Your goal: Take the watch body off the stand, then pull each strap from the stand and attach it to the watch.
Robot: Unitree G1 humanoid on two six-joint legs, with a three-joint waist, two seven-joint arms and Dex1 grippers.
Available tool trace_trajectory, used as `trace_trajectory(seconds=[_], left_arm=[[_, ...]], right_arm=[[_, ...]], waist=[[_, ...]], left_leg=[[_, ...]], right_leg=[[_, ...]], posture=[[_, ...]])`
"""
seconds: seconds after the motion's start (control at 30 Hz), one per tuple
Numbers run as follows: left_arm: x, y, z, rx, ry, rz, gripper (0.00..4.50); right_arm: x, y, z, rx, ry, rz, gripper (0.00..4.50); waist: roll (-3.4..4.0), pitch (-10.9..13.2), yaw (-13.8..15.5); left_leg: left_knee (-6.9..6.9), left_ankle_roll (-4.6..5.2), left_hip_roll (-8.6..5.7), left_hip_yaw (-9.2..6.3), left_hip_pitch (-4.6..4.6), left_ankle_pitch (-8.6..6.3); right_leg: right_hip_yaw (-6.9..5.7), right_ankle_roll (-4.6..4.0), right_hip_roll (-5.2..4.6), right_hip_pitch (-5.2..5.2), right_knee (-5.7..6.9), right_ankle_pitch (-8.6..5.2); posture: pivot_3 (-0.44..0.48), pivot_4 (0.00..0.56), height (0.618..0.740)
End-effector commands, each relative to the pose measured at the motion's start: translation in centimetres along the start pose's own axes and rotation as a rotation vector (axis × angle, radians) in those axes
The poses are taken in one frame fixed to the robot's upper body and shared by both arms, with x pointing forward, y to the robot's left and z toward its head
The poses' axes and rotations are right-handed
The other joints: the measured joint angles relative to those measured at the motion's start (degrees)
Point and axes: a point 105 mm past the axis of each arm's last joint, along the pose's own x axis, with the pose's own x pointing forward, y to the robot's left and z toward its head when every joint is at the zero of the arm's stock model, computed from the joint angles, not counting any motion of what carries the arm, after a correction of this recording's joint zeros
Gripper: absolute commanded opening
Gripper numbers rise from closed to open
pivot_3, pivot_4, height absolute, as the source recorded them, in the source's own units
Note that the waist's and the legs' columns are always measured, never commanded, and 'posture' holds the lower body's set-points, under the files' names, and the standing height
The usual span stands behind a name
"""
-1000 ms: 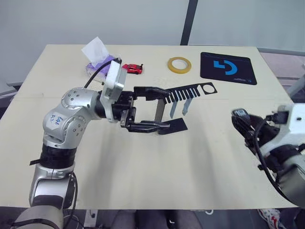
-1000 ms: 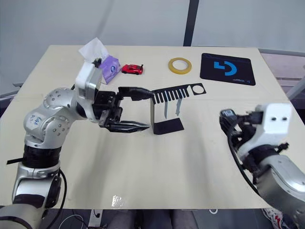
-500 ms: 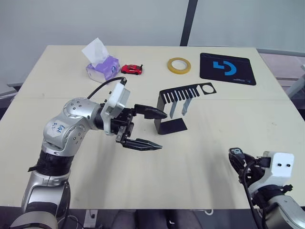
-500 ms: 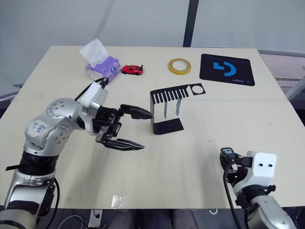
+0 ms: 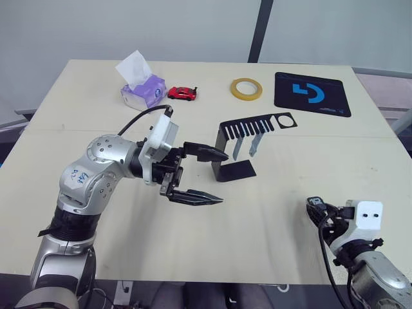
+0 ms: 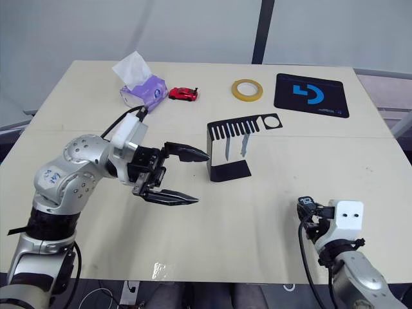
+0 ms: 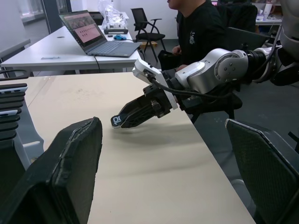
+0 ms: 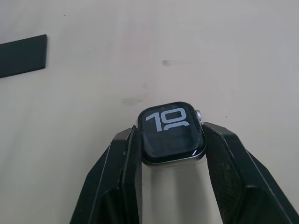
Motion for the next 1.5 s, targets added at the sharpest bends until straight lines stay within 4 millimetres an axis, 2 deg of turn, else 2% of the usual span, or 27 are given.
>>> trace_trajectory(seconds=[0.03,0.37,0.43,0.5,0.57,0.6,0.77,0.9,1.03,1.23,1.3,1.5], left_arm=[[0.1,-0.4,0.6,0.047,0.009,-0.013,4.50],[0.0,-0.3,0.8,0.055,0.011,-0.003,4.50],[0.1,-0.2,0.8,0.059,0.011,0.000,4.50],[0.1,-0.1,0.8,0.061,0.011,0.001,4.50],[0.0,-0.1,0.8,0.062,0.012,0.004,4.50],[0.0,0.0,0.8,0.062,0.013,0.005,4.50],[-0.6,0.0,0.2,0.041,0.025,0.036,4.50],[-1.9,0.0,-0.9,-0.009,0.050,0.140,4.50],[-5.4,-0.6,-3.5,-0.092,0.139,0.296,4.50],[-9.4,-2.3,-5.8,-0.184,0.232,0.477,4.50],[-9.4,-2.6,-5.8,-0.189,0.229,0.514,4.50],[-5.5,-2.4,-6.5,-0.181,0.208,0.556,4.50]], right_arm=[[0.1,-0.7,0.2,-0.025,-0.001,-0.020,1.55],[0.4,-0.9,-0.7,-0.025,0.030,-0.021,1.55],[0.4,-1.0,-0.8,-0.024,0.037,-0.028,2.62],[0.3,-1.2,-0.9,-0.022,0.043,-0.036,3.26],[0.0,-1.4,-0.8,-0.028,0.045,-0.044,4.20],[-0.2,-1.6,-0.7,-0.031,0.045,-0.046,4.48],[-2.3,-1.8,0.2,-0.091,0.048,-0.036,4.48],[-5.0,-1.9,2.0,-0.200,0.037,0.065,4.48],[-8.0,-2.7,3.3,-0.300,0.077,0.203,4.48],[-10.9,-4.9,4.9,-0.311,0.106,0.274,4.48],[-11.4,-5.1,5.3,-0.316,0.107,0.285,4.48],[-11.0,-2.6,6.0,-0.322,0.075,0.396,4.48]], waist=[[0.00,0.00,0.04],[0.00,0.00,-0.01],[0.00,0.00,0.02],[0.00,0.00,0.04],[0.00,0.00,0.02],[0.00,0.00,0.05],[0.01,0.00,0.17],[0.06,-0.03,-0.03],[0.09,-0.02,-0.12],[-0.04,-0.01,-0.04],[-0.04,-0.01,0.01],[-0.05,-0.02,0.17]], left_leg=[[0.00,0.00,0.00,-0.01,0.00,0.00],[0.01,0.00,-0.01,0.00,0.01,0.00],[0.01,0.00,-0.02,0.00,0.01,0.00],[0.01,0.00,-0.01,-0.01,0.01,0.00],[0.01,0.00,-0.02,0.00,0.02,0.00],[0.02,0.00,-0.03,0.00,0.02,0.00],[0.02,0.00,-0.04,-0.07,-0.02,0.00],[0.02,0.04,-0.03,0.02,0.06,-0.03],[-0.07,0.08,0.02,0.15,0.33,-0.09],[-0.12,0.47,0.13,0.12,0.87,-0.45],[-0.18,0.44,0.20,0.07,1.01,-0.51],[-0.19,0.36,0.10,-0.03,1.19,-0.68]], right_leg=[[0.00,0.00,0.00,0.00,0.00,0.00],[-0.01,0.00,0.01,0.00,0.04,0.00],[-0.01,0.00,0.01,0.01,0.04,0.00],[-0.01,0.00,0.02,0.00,0.06,0.00],[-0.01,0.00,0.02,0.01,0.06,0.00],[-0.01,0.00,0.01,0.01,0.06,0.00],[-0.05,0.00,0.01,0.00,0.08,0.00],[0.02,0.00,0.01,0.03,0.10,0.00],[0.16,-0.01,0.01,0.14,0.07,-0.01],[0.15,-0.10,-0.17,0.73,-0.28,-0.06],[0.08,-0.12,-0.17,0.91,-0.45,-0.08],[-0.04,-0.13,-0.55,1.15,-0.51,-0.09]], posture=[[0.000,0.150,0.738],[0.000,0.150,0.738],[0.000,0.150,0.738],[0.000,0.150,0.738],[0.000,0.150,0.738],[0.000,0.150,0.738],[0.000,0.150,0.738],[0.000,0.150,0.738],[0.000,0.150,0.738],[0.000,0.150,0.738],[0.000,0.150,0.738],[0.000,0.150,0.738]])
